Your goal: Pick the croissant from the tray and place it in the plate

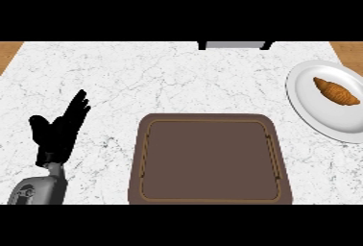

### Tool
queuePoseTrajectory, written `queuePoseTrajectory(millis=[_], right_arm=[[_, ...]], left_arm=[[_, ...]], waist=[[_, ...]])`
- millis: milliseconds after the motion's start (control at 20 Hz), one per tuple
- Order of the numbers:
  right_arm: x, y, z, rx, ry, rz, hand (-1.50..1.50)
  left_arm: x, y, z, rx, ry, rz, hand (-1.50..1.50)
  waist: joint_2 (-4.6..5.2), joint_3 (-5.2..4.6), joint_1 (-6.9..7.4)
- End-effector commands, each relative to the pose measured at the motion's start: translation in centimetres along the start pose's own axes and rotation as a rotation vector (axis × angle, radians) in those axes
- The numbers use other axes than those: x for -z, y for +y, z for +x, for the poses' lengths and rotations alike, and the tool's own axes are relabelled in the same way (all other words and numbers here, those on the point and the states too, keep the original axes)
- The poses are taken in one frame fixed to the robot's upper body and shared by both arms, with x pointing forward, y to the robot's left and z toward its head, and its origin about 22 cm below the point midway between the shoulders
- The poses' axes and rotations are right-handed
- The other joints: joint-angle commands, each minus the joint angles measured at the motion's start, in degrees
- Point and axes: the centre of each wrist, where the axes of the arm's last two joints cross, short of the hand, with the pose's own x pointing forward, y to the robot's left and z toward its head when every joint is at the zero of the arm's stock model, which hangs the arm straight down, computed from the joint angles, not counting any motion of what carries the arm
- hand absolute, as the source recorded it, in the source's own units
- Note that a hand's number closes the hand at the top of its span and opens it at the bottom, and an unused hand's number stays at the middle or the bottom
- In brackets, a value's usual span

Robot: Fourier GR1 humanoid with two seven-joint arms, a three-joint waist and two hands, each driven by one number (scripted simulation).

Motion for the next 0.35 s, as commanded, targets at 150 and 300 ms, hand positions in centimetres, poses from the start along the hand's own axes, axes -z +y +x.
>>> queuePoseTrajectory(millis=[150, 300], right_arm=[[0.0, -3.1, -0.6, -0.052, 0.038, -0.011, -1.50], [-0.1, -3.4, -2.5, -0.067, 0.072, -0.006, -1.50]], left_arm=[[1.1, 1.3, -0.3, -0.018, 0.026, 0.003, 0.00], [0.2, 0.5, 1.1, -0.002, 0.007, 0.006, 0.00]], waist=[[0.03, -0.02, -0.05], [0.03, 0.00, 0.20]])
